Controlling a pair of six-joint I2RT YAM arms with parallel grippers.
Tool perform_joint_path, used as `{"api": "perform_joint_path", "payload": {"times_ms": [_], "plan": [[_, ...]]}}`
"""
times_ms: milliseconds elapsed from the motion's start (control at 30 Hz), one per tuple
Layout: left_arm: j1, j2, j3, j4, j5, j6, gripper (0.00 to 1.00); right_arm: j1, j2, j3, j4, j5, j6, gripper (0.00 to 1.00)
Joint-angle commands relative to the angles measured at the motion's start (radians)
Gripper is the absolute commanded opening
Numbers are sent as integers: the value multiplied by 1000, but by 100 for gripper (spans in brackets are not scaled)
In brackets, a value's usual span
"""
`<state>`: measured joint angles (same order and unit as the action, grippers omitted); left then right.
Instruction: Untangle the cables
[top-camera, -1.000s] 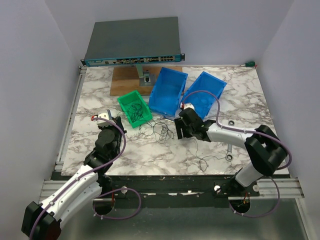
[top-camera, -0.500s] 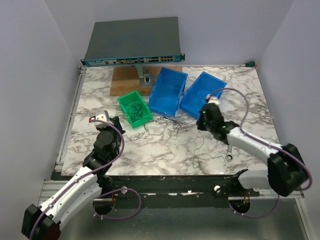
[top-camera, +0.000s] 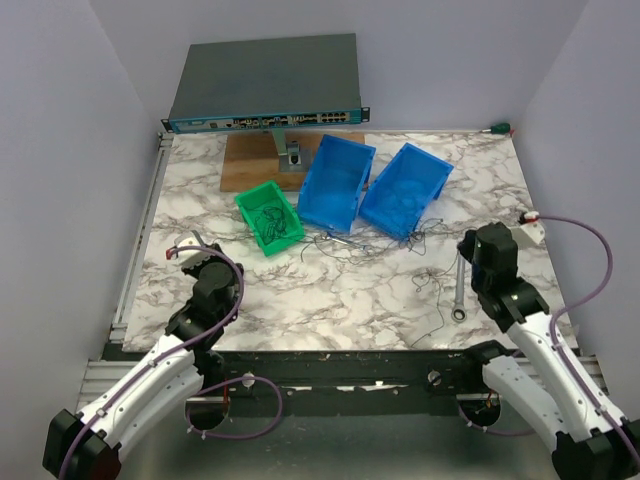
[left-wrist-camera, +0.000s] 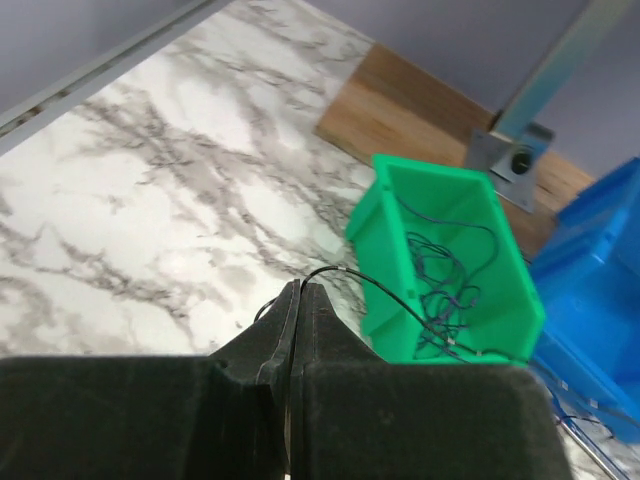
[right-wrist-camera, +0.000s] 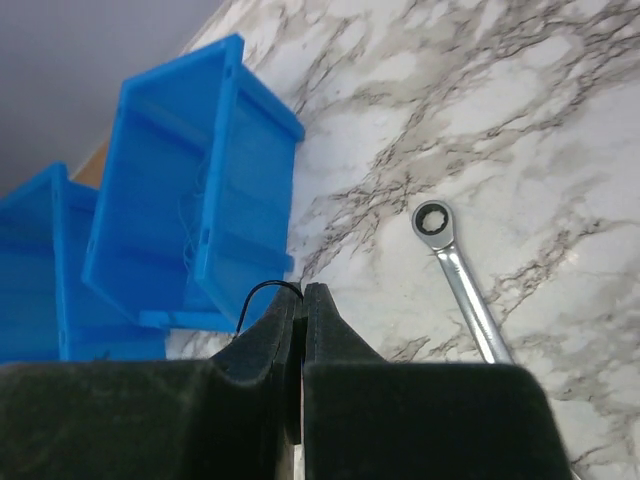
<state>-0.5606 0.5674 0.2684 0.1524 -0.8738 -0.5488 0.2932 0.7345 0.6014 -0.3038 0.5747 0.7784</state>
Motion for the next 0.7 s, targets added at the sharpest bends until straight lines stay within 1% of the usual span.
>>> {"api": "perform_joint_path", "payload": {"times_ms": [0,67,200,400,467,500,533,567,600,633,667], "plan": [[-4,-11,41,-190,-207,-168,0,-6,-120,-1,-129,225,152,1],[-4,-11,49,-242,-241,-218,0,-7,-192,-4,-141,283,180,1],[-4,-9,68,-329,-288,-292,0,-5,-279,5,-138,378,168,1],[-3,-27,81,-382,-363,-316,0,-6,-322,48,-160,426,175,1],[-4,-39,88,-413,-407,-317,0,-6,-350,49,-165,470,200,1],[-3,-48,97,-455,-443,-331,0,-6,-372,49,-165,498,213,1],[-3,-60,113,-543,-495,-408,0,-6,-391,52,-166,520,222,1],[-3,-69,139,-691,-533,-550,0,-6,-409,56,-159,530,219,1],[-4,-81,157,-787,-553,-644,0,-6,-423,59,-133,532,192,1],[-4,-89,165,-826,-573,-674,0,-5,-429,63,-114,536,162,1],[-3,-92,168,-819,-586,-664,0,-5,-431,70,-111,544,156,1]]}}
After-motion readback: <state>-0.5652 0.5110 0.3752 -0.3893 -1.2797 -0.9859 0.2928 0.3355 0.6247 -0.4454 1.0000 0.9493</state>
